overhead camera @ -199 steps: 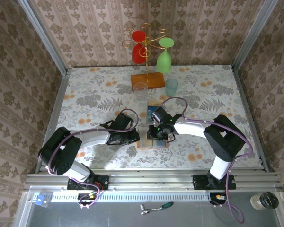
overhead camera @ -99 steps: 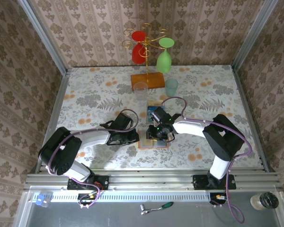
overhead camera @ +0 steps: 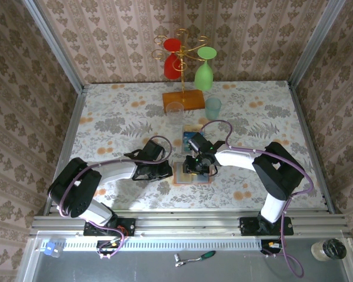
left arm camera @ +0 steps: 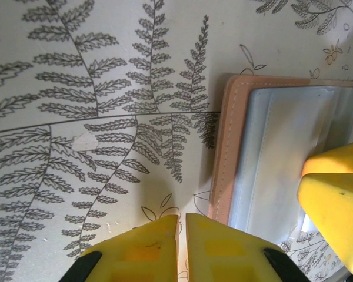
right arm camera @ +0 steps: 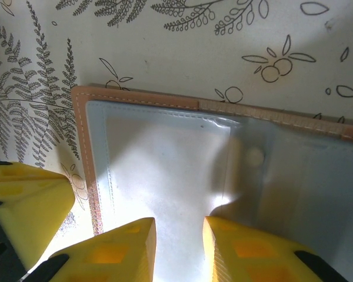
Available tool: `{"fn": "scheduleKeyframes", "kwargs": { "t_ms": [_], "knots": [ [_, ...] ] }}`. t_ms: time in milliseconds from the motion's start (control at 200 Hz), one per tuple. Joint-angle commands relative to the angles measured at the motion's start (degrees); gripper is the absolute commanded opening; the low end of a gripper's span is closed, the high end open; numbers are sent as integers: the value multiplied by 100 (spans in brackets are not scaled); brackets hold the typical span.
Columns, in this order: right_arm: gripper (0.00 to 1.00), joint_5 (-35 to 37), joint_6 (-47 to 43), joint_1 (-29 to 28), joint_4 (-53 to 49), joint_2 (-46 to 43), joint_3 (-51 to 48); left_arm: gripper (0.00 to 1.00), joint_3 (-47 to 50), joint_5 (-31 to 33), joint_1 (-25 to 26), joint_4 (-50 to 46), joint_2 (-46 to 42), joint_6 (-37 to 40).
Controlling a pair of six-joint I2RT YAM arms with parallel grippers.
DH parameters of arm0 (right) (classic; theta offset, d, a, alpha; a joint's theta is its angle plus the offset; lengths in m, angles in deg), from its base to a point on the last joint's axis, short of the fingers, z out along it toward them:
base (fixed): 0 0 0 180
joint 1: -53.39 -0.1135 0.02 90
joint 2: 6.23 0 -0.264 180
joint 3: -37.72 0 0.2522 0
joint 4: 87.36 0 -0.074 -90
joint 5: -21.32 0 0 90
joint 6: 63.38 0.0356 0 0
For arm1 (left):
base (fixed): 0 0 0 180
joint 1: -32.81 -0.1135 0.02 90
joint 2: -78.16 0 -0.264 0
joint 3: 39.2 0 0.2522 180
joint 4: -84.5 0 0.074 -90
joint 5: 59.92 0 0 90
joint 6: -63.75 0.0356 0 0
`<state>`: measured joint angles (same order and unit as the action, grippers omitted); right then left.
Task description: Take the credit cards out of the card holder
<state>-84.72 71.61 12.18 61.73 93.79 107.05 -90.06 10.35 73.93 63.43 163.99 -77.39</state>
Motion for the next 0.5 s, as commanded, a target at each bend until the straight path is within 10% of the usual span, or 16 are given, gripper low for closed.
{"fn": "scheduleKeyframes", "kwargs": {
  "t_ms": [0,495],
  "knots": [
    [29,117,-26,-36,-236,-50,35,11,-270,-79,17,-104,-218,132],
    [29,171,-10,-36,-287,-139,24,1,-269,-170,240,191,459,-27]
  ]
}}
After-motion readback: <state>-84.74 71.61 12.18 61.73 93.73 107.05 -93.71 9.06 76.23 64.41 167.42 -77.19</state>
